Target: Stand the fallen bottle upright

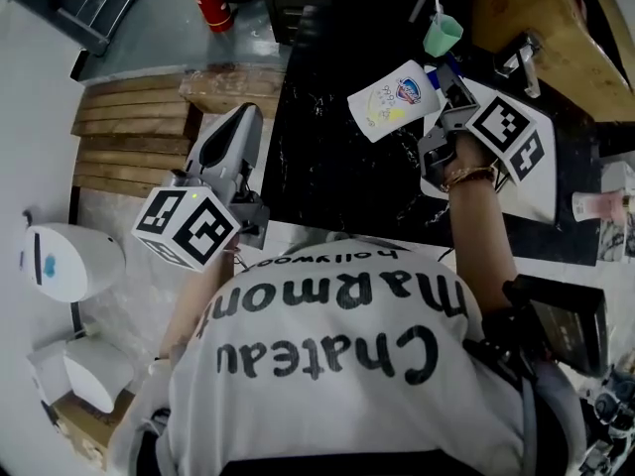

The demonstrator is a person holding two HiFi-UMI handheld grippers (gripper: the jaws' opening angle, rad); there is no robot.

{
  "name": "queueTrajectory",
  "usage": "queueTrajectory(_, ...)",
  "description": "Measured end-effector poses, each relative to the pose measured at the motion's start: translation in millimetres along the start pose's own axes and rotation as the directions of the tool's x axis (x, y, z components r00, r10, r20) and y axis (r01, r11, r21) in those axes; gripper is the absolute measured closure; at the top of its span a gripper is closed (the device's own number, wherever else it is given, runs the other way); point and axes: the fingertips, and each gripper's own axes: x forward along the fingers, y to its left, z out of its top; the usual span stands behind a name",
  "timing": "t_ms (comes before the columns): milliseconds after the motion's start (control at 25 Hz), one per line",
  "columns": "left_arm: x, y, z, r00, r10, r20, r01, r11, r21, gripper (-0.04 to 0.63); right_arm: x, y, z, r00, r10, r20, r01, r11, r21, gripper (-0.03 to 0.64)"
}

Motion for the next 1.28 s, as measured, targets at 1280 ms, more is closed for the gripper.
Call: queueTrajectory(1280, -70.4, 36.2, 41.3, 0.991, -0.136, -0.017, 0.136, 0.991, -0.006, 0.580, -48.9, 94.0, -40.5, 0.985, -0.090, 0.149, 0.141, 0.915, -0.377, 0.515)
